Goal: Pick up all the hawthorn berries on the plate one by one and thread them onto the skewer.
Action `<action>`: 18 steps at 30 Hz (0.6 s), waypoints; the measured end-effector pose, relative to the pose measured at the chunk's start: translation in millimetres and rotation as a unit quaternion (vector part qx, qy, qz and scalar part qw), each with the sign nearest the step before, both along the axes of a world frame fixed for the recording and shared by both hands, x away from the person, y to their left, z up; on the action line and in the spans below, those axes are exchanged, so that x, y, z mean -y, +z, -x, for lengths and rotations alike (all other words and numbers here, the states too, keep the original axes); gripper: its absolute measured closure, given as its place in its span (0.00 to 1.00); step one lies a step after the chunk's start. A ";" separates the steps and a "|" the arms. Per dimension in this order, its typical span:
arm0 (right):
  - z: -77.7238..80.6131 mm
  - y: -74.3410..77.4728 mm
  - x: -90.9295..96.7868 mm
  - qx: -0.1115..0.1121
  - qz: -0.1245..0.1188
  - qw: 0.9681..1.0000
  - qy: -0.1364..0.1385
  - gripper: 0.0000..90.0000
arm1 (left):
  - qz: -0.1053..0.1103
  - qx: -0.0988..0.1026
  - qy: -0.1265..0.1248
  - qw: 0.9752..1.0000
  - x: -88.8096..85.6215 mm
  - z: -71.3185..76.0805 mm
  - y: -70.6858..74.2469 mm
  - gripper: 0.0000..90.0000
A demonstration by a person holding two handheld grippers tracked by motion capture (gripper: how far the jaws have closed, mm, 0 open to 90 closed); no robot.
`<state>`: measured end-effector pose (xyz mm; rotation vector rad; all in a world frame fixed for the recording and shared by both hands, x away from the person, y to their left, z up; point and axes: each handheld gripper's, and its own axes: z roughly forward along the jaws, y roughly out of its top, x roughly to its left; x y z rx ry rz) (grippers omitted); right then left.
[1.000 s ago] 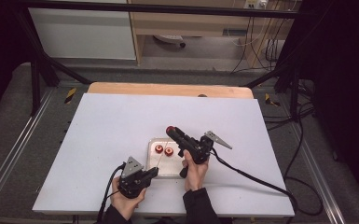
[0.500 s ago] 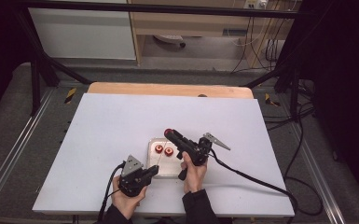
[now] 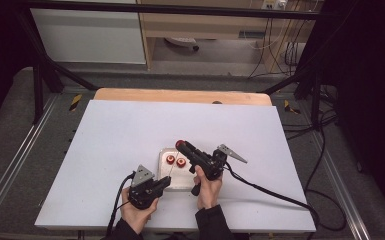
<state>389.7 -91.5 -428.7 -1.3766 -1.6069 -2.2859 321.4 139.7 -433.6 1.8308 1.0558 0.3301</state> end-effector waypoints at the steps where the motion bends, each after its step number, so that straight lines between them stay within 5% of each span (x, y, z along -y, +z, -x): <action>1: -0.5 1.2 0.7 -0.005 0.006 1.000 0.005 0.68 | -0.006 0.004 0.002 1.000 -1.7 -0.4 -0.1 0.98; 6: -3.9 5.0 3.4 -0.027 0.007 0.999 0.022 0.69 | -0.015 0.020 -0.006 1.000 -4.8 0.1 1.5 0.98; 12: -6.1 6.5 4.9 -0.023 0.002 1.000 0.012 0.69 | -0.016 0.021 -0.014 1.000 -4.5 3.5 0.0 0.98; 18: -7.5 6.6 5.5 -0.019 0.013 0.999 0.031 0.69 | -0.001 0.021 -0.012 1.000 -5.4 3.0 1.7 0.98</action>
